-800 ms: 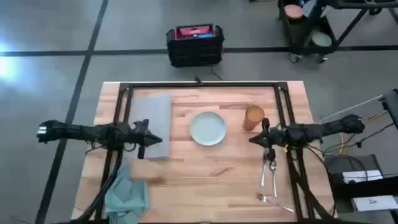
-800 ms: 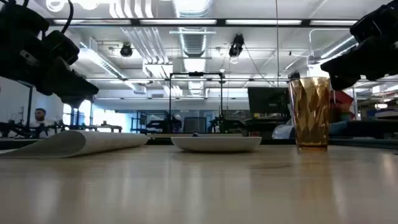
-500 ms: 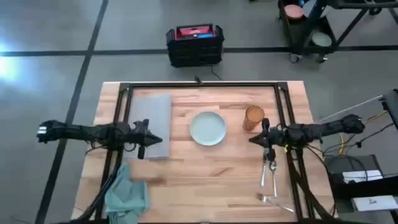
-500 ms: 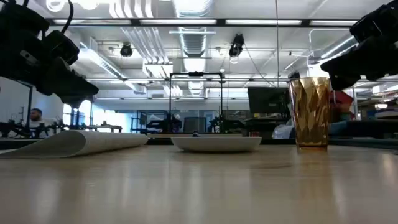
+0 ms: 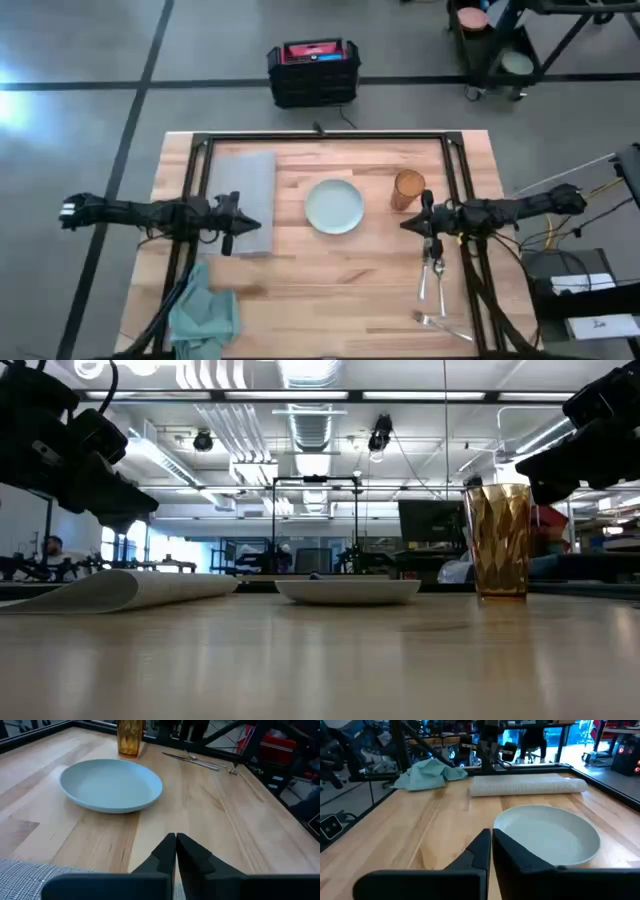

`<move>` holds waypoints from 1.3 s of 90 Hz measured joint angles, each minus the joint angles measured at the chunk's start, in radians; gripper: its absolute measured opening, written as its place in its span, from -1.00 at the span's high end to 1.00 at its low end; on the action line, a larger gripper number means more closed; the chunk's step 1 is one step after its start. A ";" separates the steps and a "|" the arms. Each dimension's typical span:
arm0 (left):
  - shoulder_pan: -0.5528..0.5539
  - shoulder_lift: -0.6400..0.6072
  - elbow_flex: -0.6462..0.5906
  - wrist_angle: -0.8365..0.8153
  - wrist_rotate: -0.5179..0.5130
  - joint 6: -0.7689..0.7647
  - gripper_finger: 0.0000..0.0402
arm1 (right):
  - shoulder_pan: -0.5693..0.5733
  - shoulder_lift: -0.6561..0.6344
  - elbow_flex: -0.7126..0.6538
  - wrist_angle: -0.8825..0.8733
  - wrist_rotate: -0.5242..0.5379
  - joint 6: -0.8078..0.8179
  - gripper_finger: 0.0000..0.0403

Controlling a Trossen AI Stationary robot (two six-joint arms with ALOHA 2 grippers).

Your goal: Set table place

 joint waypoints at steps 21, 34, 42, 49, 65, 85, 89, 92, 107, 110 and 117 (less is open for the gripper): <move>0.000 0.000 0.000 0.000 0.000 0.000 1.00 | 0.000 0.000 0.000 0.000 0.000 0.000 0.99; 0.000 0.000 0.000 0.000 0.000 0.000 1.00 | 0.000 0.000 0.000 0.000 0.000 0.000 0.99; 0.000 0.000 0.000 0.000 0.000 0.000 1.00 | 0.000 0.000 0.000 0.000 0.000 0.000 0.99; 0.000 0.000 0.000 0.000 0.000 0.000 1.00 | 0.000 0.000 0.000 0.001 0.000 0.002 0.99; 0.000 0.000 0.000 0.000 0.000 0.000 1.00 | 0.000 0.000 0.000 0.002 0.000 0.305 0.99; 0.000 0.000 0.000 0.000 0.000 0.000 1.00 | 0.000 0.000 0.000 0.009 0.047 0.359 0.99; 0.000 0.000 0.000 0.000 0.000 0.000 1.00 | 0.000 0.000 0.000 0.012 0.089 0.348 0.99; 0.000 0.000 0.000 0.000 0.000 0.000 1.00 | 0.000 0.000 0.000 0.015 0.117 0.334 0.99; 0.000 0.000 0.000 0.000 0.000 0.000 1.00 | 0.000 0.000 0.000 0.094 0.184 0.277 0.99; 0.000 0.000 0.000 0.000 0.000 0.000 1.00 | 0.000 0.000 0.000 0.123 0.184 0.259 0.99; 0.000 0.000 0.000 0.000 0.000 0.000 1.00 | 0.000 0.007 0.000 0.176 0.185 0.196 0.99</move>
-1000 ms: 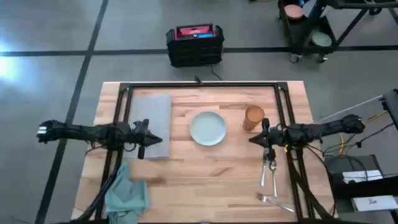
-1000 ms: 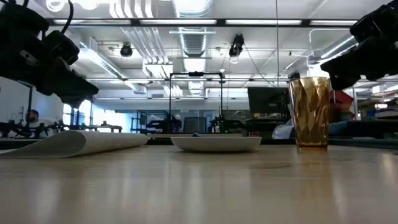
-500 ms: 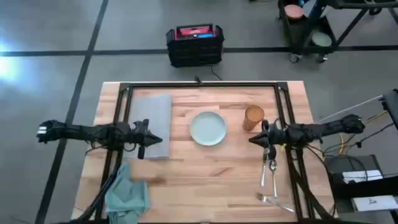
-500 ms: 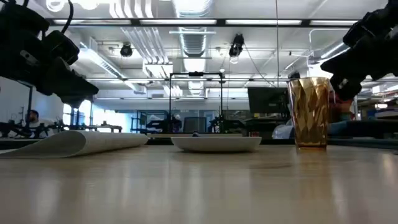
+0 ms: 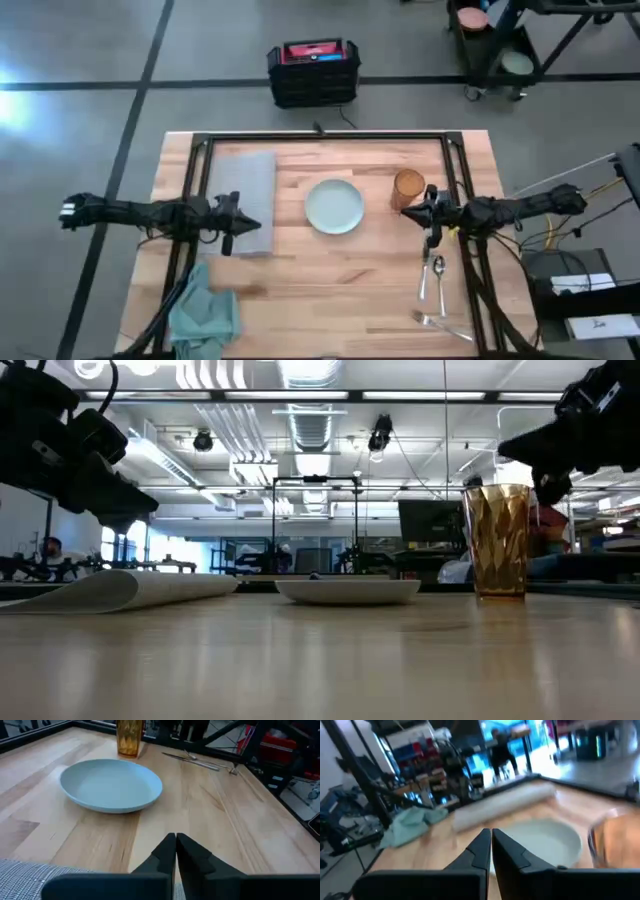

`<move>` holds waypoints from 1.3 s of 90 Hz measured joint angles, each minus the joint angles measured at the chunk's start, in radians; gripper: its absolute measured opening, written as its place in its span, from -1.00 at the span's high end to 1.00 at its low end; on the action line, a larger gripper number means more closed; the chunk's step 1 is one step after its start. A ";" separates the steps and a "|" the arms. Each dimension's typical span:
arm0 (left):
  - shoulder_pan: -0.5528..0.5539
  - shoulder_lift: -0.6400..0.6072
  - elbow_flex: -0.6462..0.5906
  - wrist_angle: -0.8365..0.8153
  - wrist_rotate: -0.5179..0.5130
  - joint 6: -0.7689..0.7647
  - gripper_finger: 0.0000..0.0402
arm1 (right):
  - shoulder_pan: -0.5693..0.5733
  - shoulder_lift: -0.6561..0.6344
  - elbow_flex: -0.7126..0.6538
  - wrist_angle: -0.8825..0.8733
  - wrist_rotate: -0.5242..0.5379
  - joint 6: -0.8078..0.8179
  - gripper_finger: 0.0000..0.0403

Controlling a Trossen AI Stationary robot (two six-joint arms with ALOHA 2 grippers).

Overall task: Set table place
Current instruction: Adjust the plate

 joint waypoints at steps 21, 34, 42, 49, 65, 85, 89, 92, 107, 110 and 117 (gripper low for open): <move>0.000 0.000 0.000 0.008 -0.008 0.004 1.00 | -0.016 0.096 0.000 0.106 0.021 -0.102 0.99; 0.000 0.000 0.000 0.133 -0.049 -0.104 1.00 | -0.044 0.224 0.011 0.181 0.028 -0.102 0.99; -0.001 0.007 0.000 0.245 -0.070 -0.254 1.00 | -0.061 0.333 0.073 0.176 0.021 -0.096 0.99; 0.000 0.019 0.002 0.300 -0.082 -0.261 1.00 | -0.076 0.448 0.149 0.149 -0.005 -0.102 0.99; -0.001 0.073 0.002 0.359 -0.127 -0.210 1.00 | -0.115 0.772 0.375 -0.030 -0.037 -0.222 0.99; -0.001 0.156 0.112 0.215 -0.142 -0.129 1.00 | -0.163 1.113 0.675 -0.343 -0.011 -0.359 0.99; -0.002 0.173 0.137 0.187 -0.142 -0.129 1.00 | -0.170 1.144 0.708 -0.377 -0.002 -0.355 0.99; -0.002 0.184 0.153 0.164 -0.142 -0.130 1.00 | -0.173 1.160 0.724 -0.387 0.000 -0.354 0.99; -0.002 0.244 0.251 0.069 -0.135 -0.103 1.00 | -0.168 1.212 0.781 -0.387 -0.129 -0.376 0.99; -0.002 0.260 0.269 0.054 -0.132 -0.102 1.00 | -0.167 1.227 0.797 -0.379 -0.184 -0.363 0.99; -0.003 0.303 0.304 0.029 -0.109 -0.105 1.00 | -0.163 1.280 0.833 -0.374 -0.272 -0.322 0.99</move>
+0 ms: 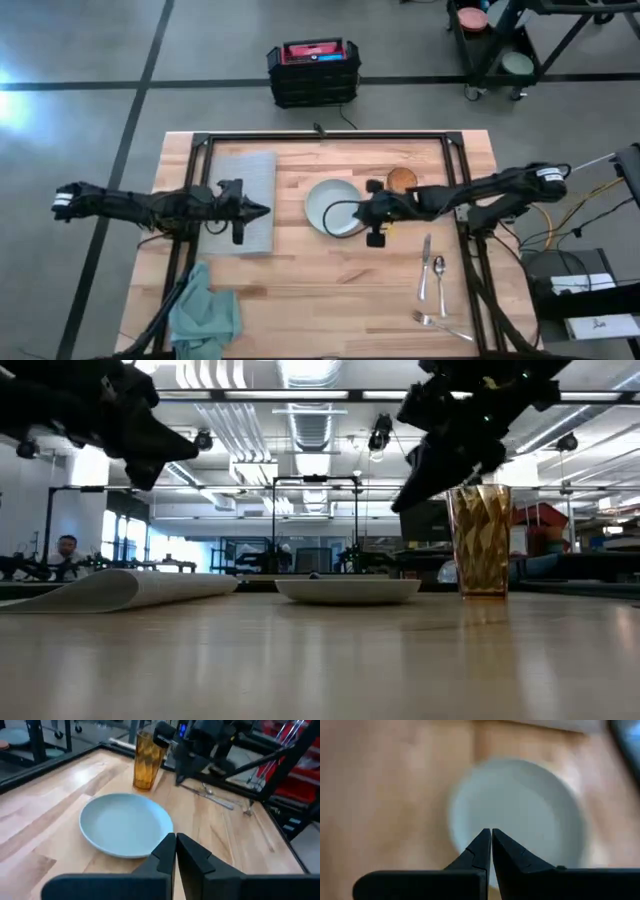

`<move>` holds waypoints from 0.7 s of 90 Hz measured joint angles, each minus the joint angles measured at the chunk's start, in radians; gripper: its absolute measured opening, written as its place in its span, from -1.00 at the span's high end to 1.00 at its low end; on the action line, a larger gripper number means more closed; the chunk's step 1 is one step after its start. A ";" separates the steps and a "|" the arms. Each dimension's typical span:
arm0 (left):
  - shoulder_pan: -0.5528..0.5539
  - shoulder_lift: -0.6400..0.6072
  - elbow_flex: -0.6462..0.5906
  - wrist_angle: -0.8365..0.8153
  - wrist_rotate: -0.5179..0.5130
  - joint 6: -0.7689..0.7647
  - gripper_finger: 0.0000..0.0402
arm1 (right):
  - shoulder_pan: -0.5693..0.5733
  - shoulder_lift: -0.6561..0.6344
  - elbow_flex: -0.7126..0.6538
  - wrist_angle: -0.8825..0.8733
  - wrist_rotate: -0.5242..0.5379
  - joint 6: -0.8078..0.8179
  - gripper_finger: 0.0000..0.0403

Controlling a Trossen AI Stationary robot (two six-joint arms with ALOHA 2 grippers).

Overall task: Set table place
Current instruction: Adjust the plate

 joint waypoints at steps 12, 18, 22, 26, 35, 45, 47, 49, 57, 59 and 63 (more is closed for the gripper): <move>-0.026 0.090 0.034 0.001 0.021 -0.030 1.00 | 0.023 0.136 0.065 -0.001 -0.025 0.015 0.99; -0.045 0.138 0.041 -0.001 0.021 -0.046 1.00 | 0.032 0.212 0.098 -0.012 -0.026 0.012 0.99; -0.063 0.165 0.045 -0.002 0.021 -0.059 1.00 | 0.036 0.259 0.124 -0.023 -0.026 0.009 0.99; -0.083 0.189 0.050 -0.005 0.022 -0.068 1.00 | 0.040 0.302 0.147 -0.040 -0.026 -0.003 0.99; -0.128 0.224 0.062 -0.009 0.023 -0.078 1.00 | 0.041 0.376 0.206 -0.073 -0.017 -0.031 0.99; -0.159 0.245 0.079 -0.008 0.013 -0.083 1.00 | 0.039 0.424 0.269 -0.124 0.039 -0.065 0.99; -0.162 0.247 0.082 -0.008 0.011 -0.083 1.00 | 0.037 0.430 0.280 -0.136 0.064 -0.074 0.99; -0.162 0.249 0.085 -0.007 0.009 -0.083 1.00 | 0.035 0.436 0.290 -0.147 0.089 -0.088 0.99; -0.163 0.258 0.090 -0.005 0.003 -0.083 1.00 | 0.011 0.449 0.324 -0.171 0.173 -0.137 0.99; -0.163 0.260 0.090 -0.008 0.002 -0.083 1.00 | 0.004 0.450 0.330 -0.171 0.184 -0.145 0.99; -0.163 0.266 0.090 -0.003 -0.008 -0.085 1.00 | -0.013 0.450 0.339 -0.168 0.191 -0.156 0.99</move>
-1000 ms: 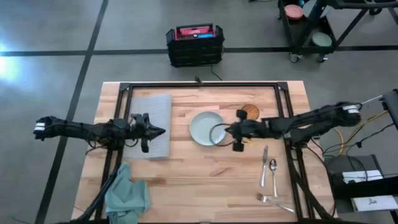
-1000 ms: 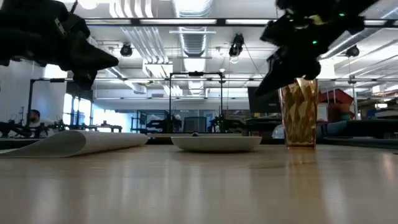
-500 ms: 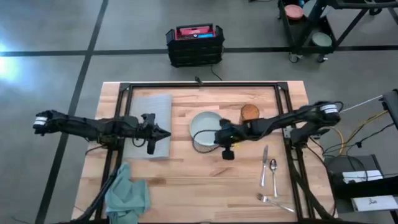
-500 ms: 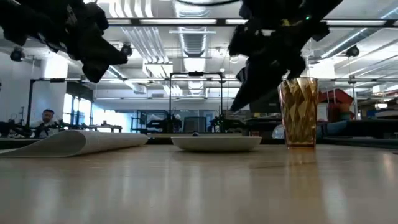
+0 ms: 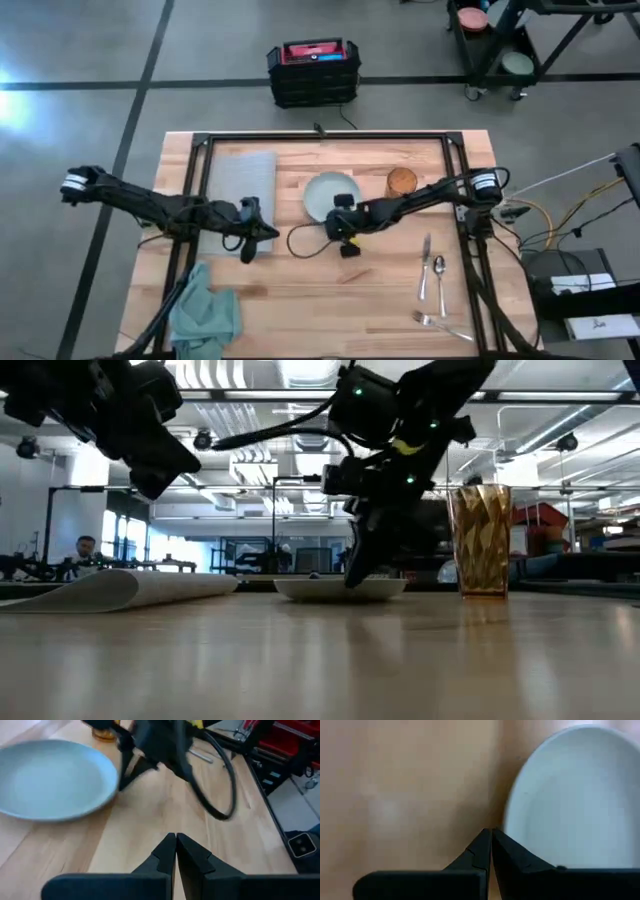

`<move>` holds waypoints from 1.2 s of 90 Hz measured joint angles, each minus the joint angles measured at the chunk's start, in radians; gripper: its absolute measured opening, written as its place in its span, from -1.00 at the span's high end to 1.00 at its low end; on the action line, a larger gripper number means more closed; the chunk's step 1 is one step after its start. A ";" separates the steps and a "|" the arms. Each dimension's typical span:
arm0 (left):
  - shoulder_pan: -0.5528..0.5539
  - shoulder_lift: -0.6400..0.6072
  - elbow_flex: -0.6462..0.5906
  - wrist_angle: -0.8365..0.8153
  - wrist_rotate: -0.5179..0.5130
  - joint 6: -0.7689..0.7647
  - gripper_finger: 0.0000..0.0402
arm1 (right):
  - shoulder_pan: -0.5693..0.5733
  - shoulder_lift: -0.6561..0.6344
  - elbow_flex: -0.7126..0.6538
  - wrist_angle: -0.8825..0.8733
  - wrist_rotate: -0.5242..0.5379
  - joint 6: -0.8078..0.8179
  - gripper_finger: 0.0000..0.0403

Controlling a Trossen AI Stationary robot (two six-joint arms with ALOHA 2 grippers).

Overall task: Set table place
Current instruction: Adjust the plate, then adjust the cup

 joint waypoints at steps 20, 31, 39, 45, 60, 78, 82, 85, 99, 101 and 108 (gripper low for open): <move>0.000 0.029 -0.001 0.002 -0.005 -0.015 1.00 | -0.099 -0.003 0.008 -0.016 0.006 0.010 0.99; 0.000 0.046 -0.001 0.009 -0.007 -0.015 1.00 | -0.098 -0.031 0.008 -0.028 0.003 0.003 0.99; 0.000 0.055 -0.001 0.020 -0.007 -0.015 1.00 | -0.085 -0.065 0.017 -0.036 -0.003 0.000 0.99; 0.000 0.059 -0.001 0.021 -0.007 -0.015 1.00 | -0.079 -0.091 0.017 -0.038 -0.007 0.001 0.99; 0.000 0.061 -0.001 0.022 -0.007 -0.015 1.00 | -0.049 -0.155 0.015 -0.073 -0.010 0.010 0.99; 0.000 0.054 -0.001 0.030 -0.007 -0.015 1.00 | 0.030 -0.233 -0.017 -0.195 -0.007 0.063 0.99; 0.001 0.054 -0.001 0.035 -0.007 -0.015 1.00 | 0.050 -0.254 -0.036 -0.199 -0.007 0.077 0.99; 0.001 0.054 -0.001 0.044 -0.007 -0.015 1.00 | 0.063 -0.276 -0.057 -0.195 -0.010 0.093 0.99; 0.001 0.060 -0.001 0.124 -0.007 -0.015 1.00 | 0.110 -0.378 -0.176 -0.181 -0.005 0.195 0.99; 0.001 0.060 -0.001 0.136 -0.007 -0.015 1.00 | 0.116 -0.393 -0.195 -0.177 -0.006 0.214 0.99; 0.002 0.063 -0.001 0.174 -0.017 0.004 1.00 | 0.137 -0.449 -0.261 -0.153 -0.007 0.277 0.99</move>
